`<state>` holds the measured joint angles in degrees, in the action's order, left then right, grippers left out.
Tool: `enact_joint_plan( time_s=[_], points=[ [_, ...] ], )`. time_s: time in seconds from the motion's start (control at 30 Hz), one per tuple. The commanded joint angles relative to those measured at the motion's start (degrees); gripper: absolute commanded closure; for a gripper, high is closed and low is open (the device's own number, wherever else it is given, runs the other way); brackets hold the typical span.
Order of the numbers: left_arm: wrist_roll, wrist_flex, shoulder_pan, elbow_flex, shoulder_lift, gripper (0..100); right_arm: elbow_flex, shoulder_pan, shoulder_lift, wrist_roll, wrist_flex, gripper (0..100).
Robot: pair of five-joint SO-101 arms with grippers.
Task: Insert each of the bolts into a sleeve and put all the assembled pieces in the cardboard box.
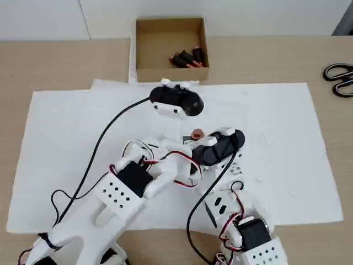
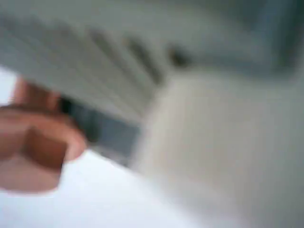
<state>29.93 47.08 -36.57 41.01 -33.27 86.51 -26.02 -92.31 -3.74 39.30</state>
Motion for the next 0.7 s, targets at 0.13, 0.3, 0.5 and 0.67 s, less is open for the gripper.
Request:
enact_joint_plan(
  time_s=[0.13, 0.3, 0.5, 0.67],
  points=[
    [-0.7, 8.0, 3.16, -7.96, -2.37, 75, -0.53, -0.04, -0.92, -0.35, 0.04, 99.5],
    [-1.67, 8.88, 3.16, -8.22, -2.37, 75, -0.62, -0.04, -0.92, -0.35, 0.04, 99.5],
    [-1.93, 8.79, 7.3, -8.48, -2.37, 75, -0.7, 0.31, -0.92, -0.35, 0.04, 99.5],
    [-2.2, 8.79, 20.13, -8.57, -2.46, 75, -0.62, 1.63, -0.92, -0.35, 0.04, 99.5]
  ],
)
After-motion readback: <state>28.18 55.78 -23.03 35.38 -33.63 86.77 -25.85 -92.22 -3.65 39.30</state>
